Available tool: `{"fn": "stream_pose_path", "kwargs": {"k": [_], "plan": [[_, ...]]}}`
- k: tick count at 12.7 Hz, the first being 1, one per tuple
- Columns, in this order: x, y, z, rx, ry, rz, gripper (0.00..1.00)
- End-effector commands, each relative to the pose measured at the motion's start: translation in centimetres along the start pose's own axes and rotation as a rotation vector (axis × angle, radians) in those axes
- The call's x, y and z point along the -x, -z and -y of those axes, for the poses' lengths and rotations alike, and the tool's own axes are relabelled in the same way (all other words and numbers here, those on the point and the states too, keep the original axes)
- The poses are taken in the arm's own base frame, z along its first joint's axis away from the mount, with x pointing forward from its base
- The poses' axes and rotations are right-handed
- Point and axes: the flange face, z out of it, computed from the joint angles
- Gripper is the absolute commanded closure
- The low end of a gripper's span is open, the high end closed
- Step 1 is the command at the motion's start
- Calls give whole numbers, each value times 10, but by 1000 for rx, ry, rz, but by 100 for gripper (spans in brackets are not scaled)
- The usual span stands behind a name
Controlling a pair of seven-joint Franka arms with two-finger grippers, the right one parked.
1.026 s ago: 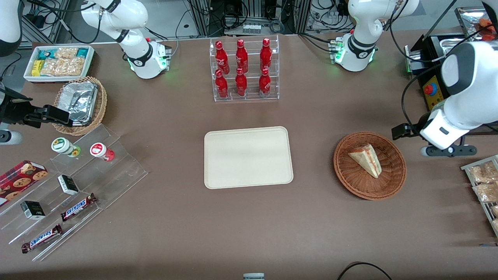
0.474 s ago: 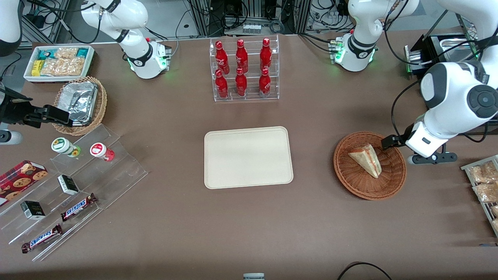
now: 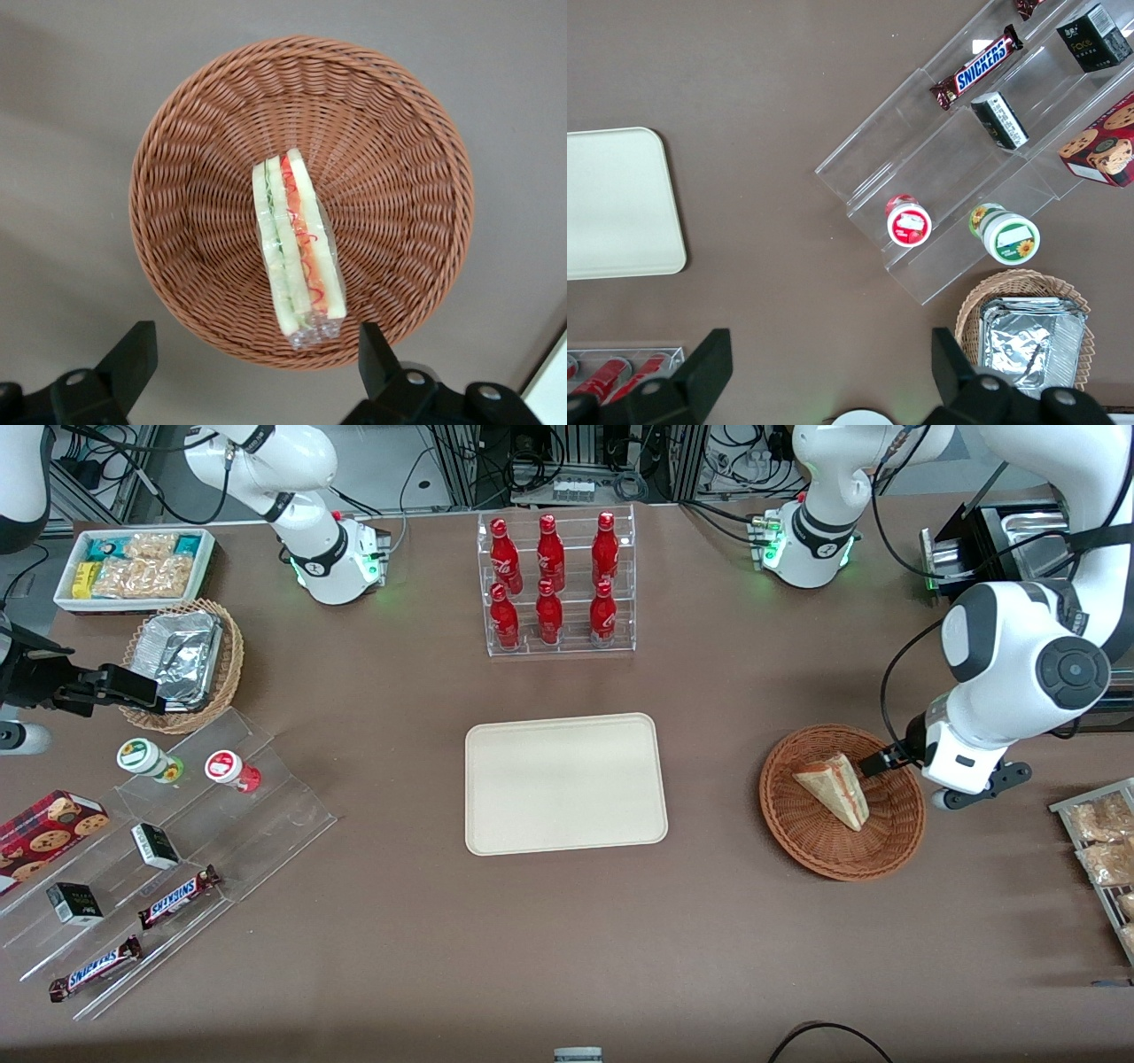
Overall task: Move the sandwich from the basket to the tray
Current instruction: 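Lower the open left gripper around the wrapped sandwich in the basket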
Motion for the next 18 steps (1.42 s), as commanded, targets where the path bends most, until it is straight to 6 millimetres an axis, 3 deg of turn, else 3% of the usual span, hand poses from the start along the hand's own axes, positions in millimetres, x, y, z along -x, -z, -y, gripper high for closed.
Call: {"fn": "stream_pose_path", "kwargs": {"k": [1,6,11,18], "plan": [[3,-10,-23,21,162,-27,0],[10,-24,-35,29,277,-35,0],[31,-43,-19,60,266,-77,0],[38,-56,-15,79,261,-103,0]]}}
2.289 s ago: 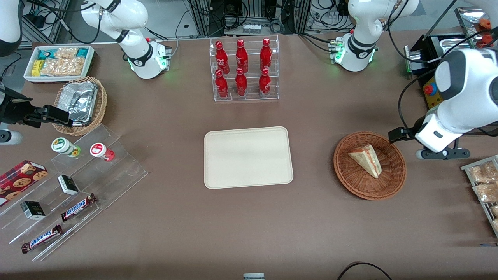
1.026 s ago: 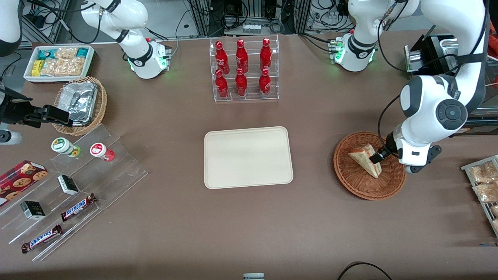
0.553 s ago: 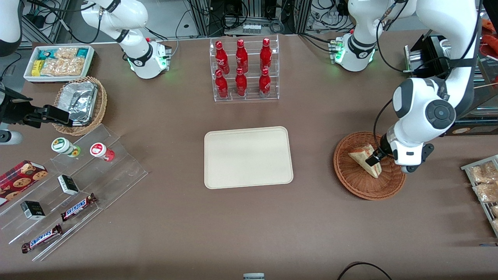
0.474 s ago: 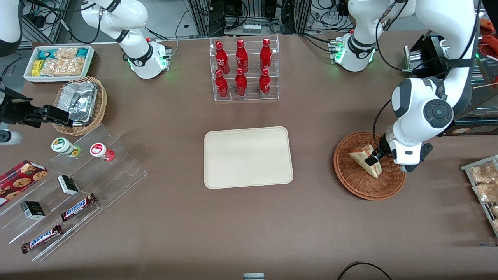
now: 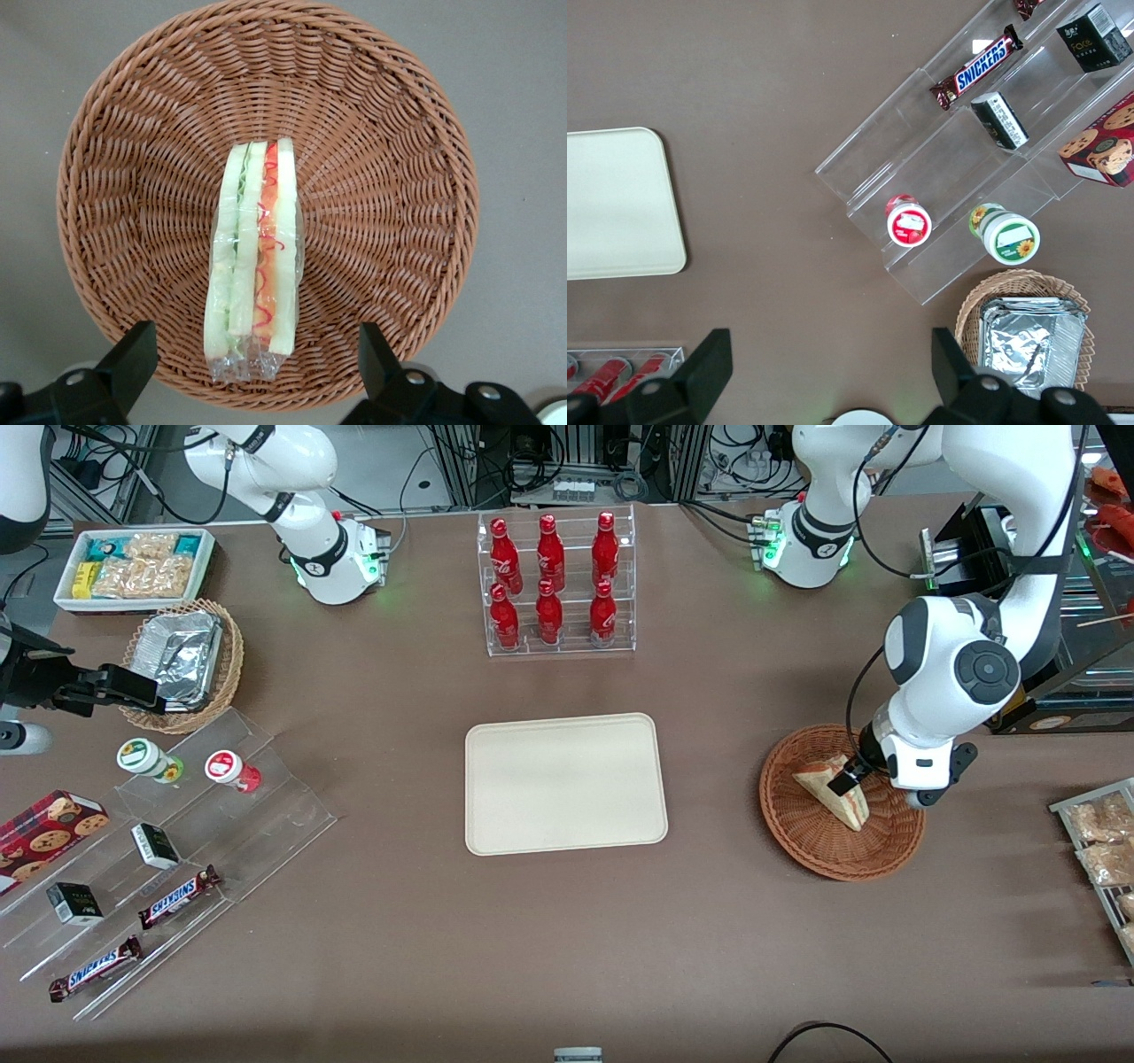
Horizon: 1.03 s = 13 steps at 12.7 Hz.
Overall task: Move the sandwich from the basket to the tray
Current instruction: 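Lower the open left gripper around the wrapped sandwich in the basket, then close the left gripper on the sandwich's wrapped edge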
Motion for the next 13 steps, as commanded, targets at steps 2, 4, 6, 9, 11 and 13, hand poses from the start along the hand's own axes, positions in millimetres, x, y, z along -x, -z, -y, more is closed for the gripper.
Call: {"fn": "stream_pose_path", "kwargs": {"k": [2,4,6,9,11,13], "plan": [[10,-1,8,35,5,-35,0],[13,-9,12,45,7,-44,0],[15,-15,14,54,8,-51,0],[17,-27,14,43,5,-42,0],[17,-32,14,42,7,-39,0],[19,-43,16,48,8,-44,0]]}}
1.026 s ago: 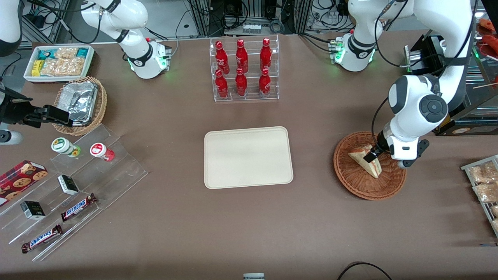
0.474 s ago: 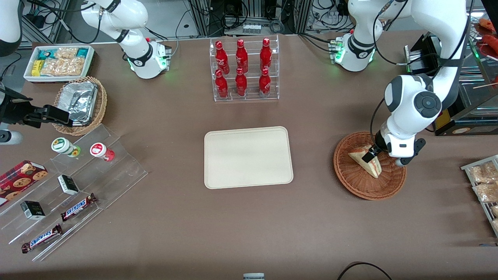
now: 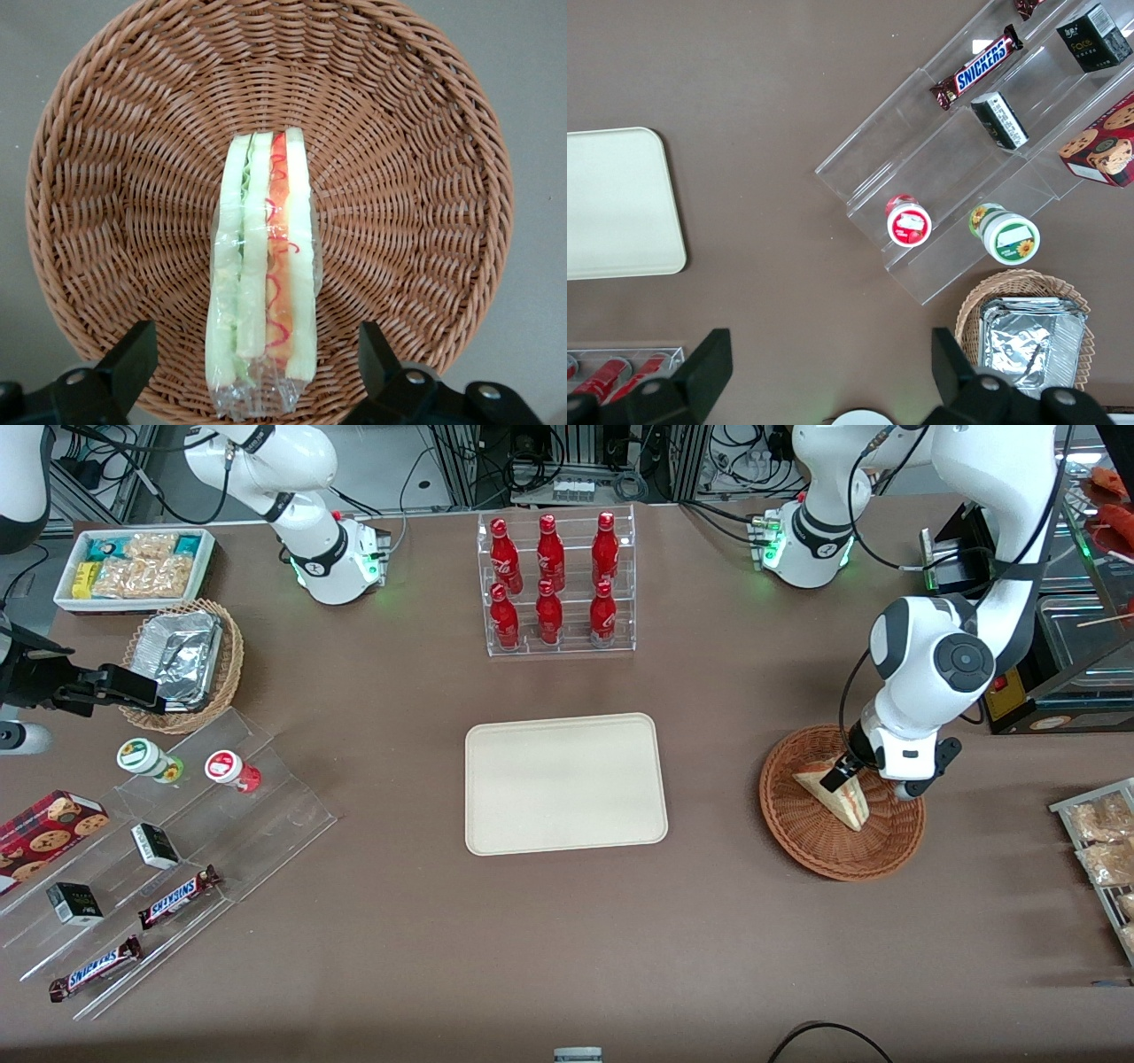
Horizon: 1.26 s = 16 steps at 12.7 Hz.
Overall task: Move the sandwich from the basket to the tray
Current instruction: 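Close the left gripper on the sandwich's wrapped edge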
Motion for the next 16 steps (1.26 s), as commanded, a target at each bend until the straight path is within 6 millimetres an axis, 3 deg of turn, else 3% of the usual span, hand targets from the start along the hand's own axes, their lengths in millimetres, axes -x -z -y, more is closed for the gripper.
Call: {"fn": "stream_pose_path", "kwargs": {"k": [1,4,5,6,7,8,13,16], "plan": [[6,-15,1,20,10,-17,0],[7,-29,2,24,10,-20,0],[7,-32,3,21,14,-16,5],[8,-32,2,20,19,-15,35],[8,-31,3,16,20,-12,74],[7,-27,3,15,23,-11,99],[7,17,-1,-4,4,5,100],[6,53,-30,-47,-29,49,100]]}}
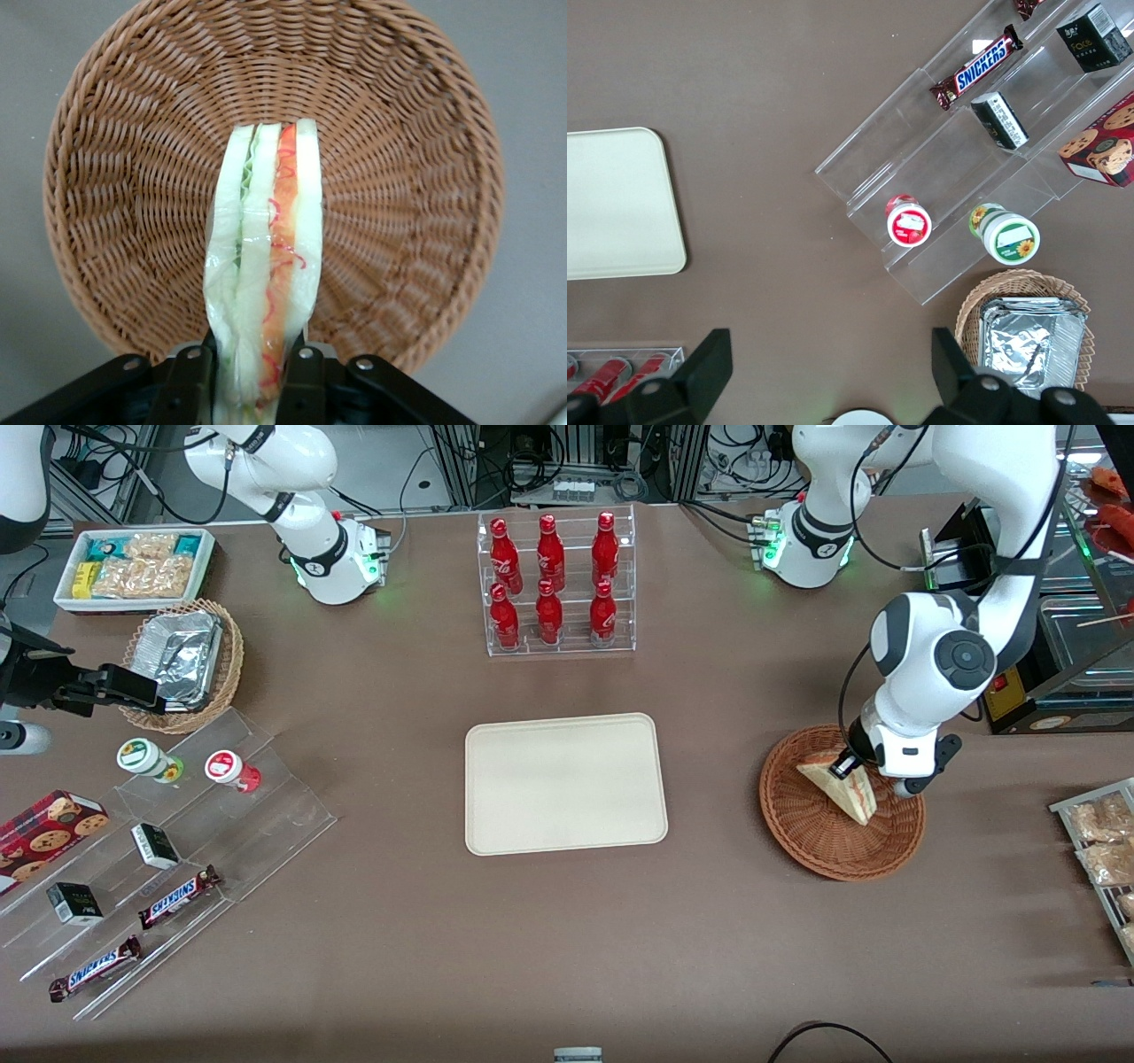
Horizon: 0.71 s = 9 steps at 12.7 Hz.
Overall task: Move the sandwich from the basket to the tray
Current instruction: 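Close the left gripper on the sandwich's wrapped edge, then lift the sandwich and carry it with the left gripper over the cream tray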
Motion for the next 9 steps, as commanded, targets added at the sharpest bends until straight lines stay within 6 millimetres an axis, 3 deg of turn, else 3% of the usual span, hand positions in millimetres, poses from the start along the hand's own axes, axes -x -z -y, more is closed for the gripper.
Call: {"fn": "stream_pose_path", "kwargs": {"k": [1,5,9], "plan": [[3,43,-32,-38,-33,41,100],[26,75,-80,-43,-121,61,100],[71,75,-126,-22,-231,77,100]]}}
